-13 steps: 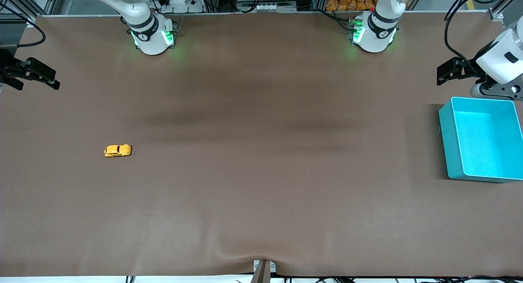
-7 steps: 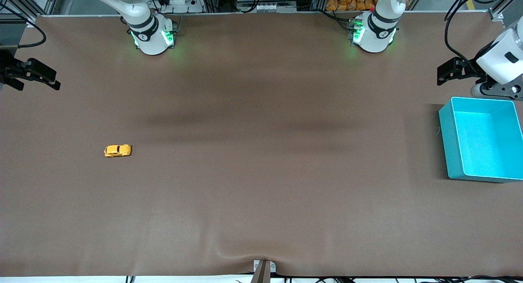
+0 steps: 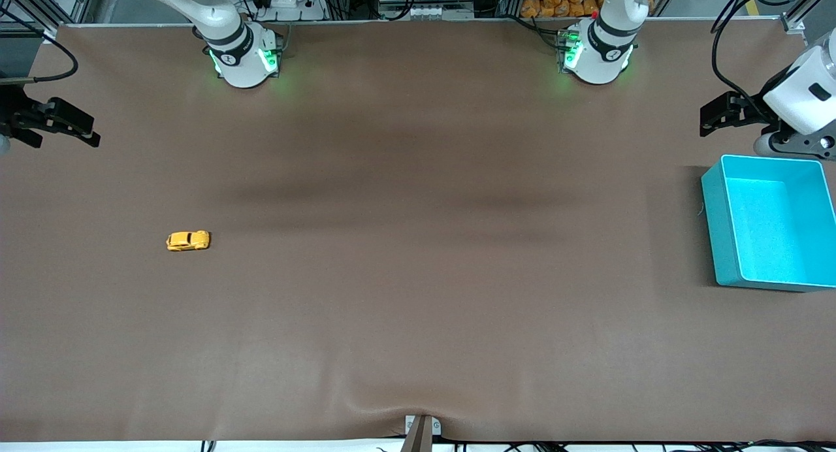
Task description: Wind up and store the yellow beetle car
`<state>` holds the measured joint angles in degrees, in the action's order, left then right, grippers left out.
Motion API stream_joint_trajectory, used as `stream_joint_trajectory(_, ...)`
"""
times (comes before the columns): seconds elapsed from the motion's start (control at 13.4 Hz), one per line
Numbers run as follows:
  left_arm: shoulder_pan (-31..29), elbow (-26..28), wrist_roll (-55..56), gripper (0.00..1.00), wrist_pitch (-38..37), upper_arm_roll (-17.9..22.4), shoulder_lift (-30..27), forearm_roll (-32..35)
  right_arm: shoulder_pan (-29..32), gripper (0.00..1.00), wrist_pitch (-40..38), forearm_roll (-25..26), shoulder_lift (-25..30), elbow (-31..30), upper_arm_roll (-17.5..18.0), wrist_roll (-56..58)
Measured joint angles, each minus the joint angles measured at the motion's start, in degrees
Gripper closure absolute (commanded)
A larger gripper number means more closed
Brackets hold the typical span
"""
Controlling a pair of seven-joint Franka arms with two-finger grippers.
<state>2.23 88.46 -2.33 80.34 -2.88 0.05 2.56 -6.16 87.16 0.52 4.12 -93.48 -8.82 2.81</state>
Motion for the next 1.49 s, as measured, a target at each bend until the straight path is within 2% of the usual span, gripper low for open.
stream_joint_trajectory(0.37, 0.0, 0.0, 0.0, 0.00, 0.0, 0.0, 0.0, 0.0, -0.1, 0.00, 1.9, 0.0, -1.9, -0.6, 0.1, 4.1)
stream_joint_trajectory(0.82, 0.0, 0.0, 0.1, 0.00, 0.0, 0.0, 0.0, 0.0, -0.2, 0.00, 13.0, 0.0, -4.4, -8.6, 0.1, 9.9)
stream_joint_trajectory(1.19, 0.0, 0.0, 0.1, 0.00, 0.0, 0.0, 0.0, 0.0, -0.1, 0.00, 21.2, 0.1, -5.1, -17.2, -0.3, 30.0)
stream_joint_trajectory(1.49, 0.0, 0.0, 0.1, 0.00, 0.0, 0.1, 0.0, 0.0, 3.1, 0.00, 25.3, 0.0, -11.7, -19.1, -0.8, 53.8)
